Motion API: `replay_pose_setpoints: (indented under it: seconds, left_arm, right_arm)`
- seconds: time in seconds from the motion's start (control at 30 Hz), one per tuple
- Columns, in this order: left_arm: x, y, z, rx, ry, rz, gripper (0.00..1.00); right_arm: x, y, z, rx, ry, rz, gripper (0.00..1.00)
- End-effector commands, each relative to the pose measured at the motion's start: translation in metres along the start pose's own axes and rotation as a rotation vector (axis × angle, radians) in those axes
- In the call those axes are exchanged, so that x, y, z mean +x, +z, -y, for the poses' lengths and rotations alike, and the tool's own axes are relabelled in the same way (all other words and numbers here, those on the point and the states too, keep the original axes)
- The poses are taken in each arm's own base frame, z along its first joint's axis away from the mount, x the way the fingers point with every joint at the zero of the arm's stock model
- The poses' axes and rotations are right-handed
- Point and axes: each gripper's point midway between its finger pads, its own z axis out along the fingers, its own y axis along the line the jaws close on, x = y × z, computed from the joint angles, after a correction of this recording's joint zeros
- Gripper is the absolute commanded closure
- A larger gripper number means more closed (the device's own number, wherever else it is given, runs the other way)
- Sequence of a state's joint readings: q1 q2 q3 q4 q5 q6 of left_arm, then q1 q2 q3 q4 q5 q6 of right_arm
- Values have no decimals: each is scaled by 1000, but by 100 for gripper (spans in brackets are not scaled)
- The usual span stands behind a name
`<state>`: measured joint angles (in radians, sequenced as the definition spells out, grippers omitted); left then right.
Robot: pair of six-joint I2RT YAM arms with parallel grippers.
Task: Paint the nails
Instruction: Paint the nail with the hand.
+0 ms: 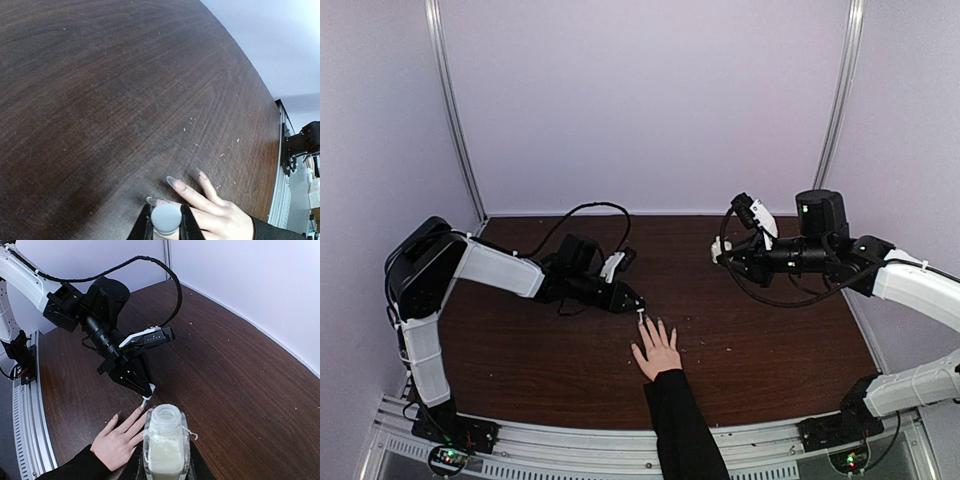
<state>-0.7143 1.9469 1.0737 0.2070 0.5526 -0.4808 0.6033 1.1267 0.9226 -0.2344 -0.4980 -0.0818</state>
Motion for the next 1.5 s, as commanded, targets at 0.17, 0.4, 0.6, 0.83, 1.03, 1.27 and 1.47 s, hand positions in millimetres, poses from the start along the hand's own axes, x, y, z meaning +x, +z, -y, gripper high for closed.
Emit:
replay_pose_setpoints:
  seconds: [0.17,0.4,0.6,0.83,1.03,1.27,1.47]
  left_arm:
    - [10,3,-5,-18,13,-23,100]
    - [10,3,-5,-21,15,-25,100]
    - [9,4,-6,-20,13,-24,100]
    - [7,6,-6,-17,14,-25,100]
    - [2,6,-5,-20,18,-18,100]
    - [1,7,-7,-32,20,-17,100]
    - [-2,7,-8,-42,27,-16,100]
  right_arm:
    - [-7,-4,2,11,-8,37,100]
    - [-7,-4,2,10,-8,36,100]
    - [-7,-4,3,12,-7,36,100]
    - [-7,-4,3,12,-7,36,100]
    - [-7,-4,2,10,-6,37,100]
    - [-7,-5,2,13,-7,39,100]
    - [-7,-5,3,14,-6,38,100]
